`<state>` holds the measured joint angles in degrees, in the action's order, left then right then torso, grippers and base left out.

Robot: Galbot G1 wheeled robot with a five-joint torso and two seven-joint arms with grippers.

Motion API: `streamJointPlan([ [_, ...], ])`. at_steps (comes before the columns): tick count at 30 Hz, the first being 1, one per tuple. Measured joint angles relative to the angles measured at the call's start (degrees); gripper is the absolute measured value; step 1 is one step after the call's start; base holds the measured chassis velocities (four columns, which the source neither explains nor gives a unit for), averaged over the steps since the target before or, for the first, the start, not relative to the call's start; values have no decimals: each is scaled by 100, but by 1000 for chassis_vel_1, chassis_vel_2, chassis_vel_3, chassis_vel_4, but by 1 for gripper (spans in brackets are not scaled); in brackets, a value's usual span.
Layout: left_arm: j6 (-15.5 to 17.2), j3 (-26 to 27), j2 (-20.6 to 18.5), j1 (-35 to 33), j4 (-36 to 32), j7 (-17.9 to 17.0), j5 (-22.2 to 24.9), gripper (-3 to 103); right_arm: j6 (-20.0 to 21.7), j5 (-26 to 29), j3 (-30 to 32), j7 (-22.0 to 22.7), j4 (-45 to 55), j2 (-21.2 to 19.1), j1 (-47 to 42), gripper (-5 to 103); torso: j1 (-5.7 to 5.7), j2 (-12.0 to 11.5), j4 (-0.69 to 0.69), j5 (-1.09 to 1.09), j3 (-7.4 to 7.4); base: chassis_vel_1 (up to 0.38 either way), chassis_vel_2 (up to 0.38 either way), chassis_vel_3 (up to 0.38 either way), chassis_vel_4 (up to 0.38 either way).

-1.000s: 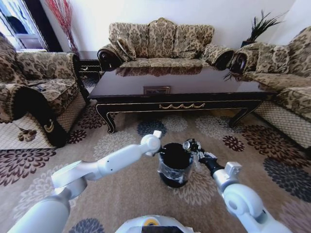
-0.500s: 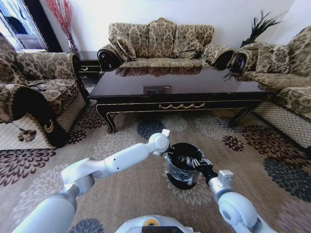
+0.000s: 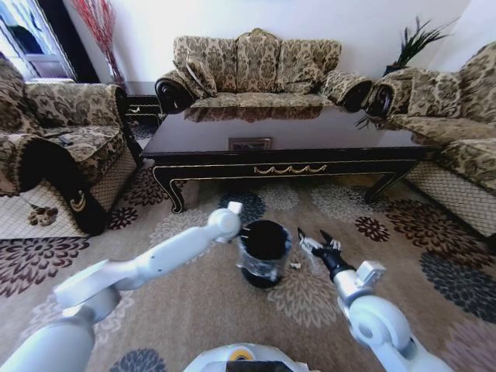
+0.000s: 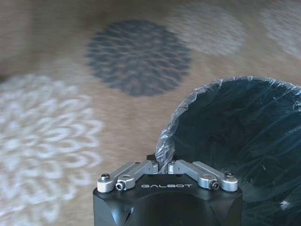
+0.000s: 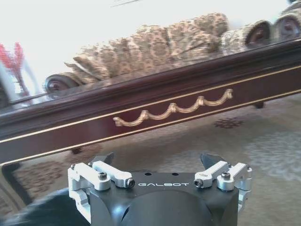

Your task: Move to the front of the table and pick up the trash from the floor, then place it into the trash bin.

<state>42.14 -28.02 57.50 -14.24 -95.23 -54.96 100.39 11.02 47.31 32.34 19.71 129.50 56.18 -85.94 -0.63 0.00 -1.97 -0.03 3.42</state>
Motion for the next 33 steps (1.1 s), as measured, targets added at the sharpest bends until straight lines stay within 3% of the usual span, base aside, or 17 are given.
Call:
streamJointPlan([
  [5, 0, 481, -518, -409, -249, 54, -89, 4, 9, -51, -38, -46, -573, -11, 255, 100, 0, 0, -2, -1, 0, 0, 0, 0, 0],
  [8, 0, 1073, -1088, -1090, -568, 120, -240, 4, -50, -419, -247, -234, -1442, 9, 493, 100, 0, 0, 1, 0, 0, 0, 0, 0, 0],
  [10, 0, 1225, -1201, -1274, -629, 150, -298, 4, -58, -502, -306, -272, -1650, 12, 548, 100, 0, 0, 1, 0, 0, 0, 0, 0, 0],
  [13, 1, 1956, -1575, -2009, -870, 312, -507, 4, -46, -850, -662, -408, -2613, -28, 879, 100, 0, 0, 1, 2, 0, 0, 0, 0, 0],
  [22, 0, 2872, -1824, -3055, -1277, 536, -745, 4, 373, -886, -1585, -947, -4296, -411, 2083, 100, 0, 0, 1, 2, 0, 0, 0, 0, 0],
  [33, 0, 3180, -2007, -3561, -1443, 682, -899, 4, 616, -609, -2243, -1456, -5421, -506, 2868, 100, 0, 0, 0, 3, 0, 0, 0, 0, 0],
])
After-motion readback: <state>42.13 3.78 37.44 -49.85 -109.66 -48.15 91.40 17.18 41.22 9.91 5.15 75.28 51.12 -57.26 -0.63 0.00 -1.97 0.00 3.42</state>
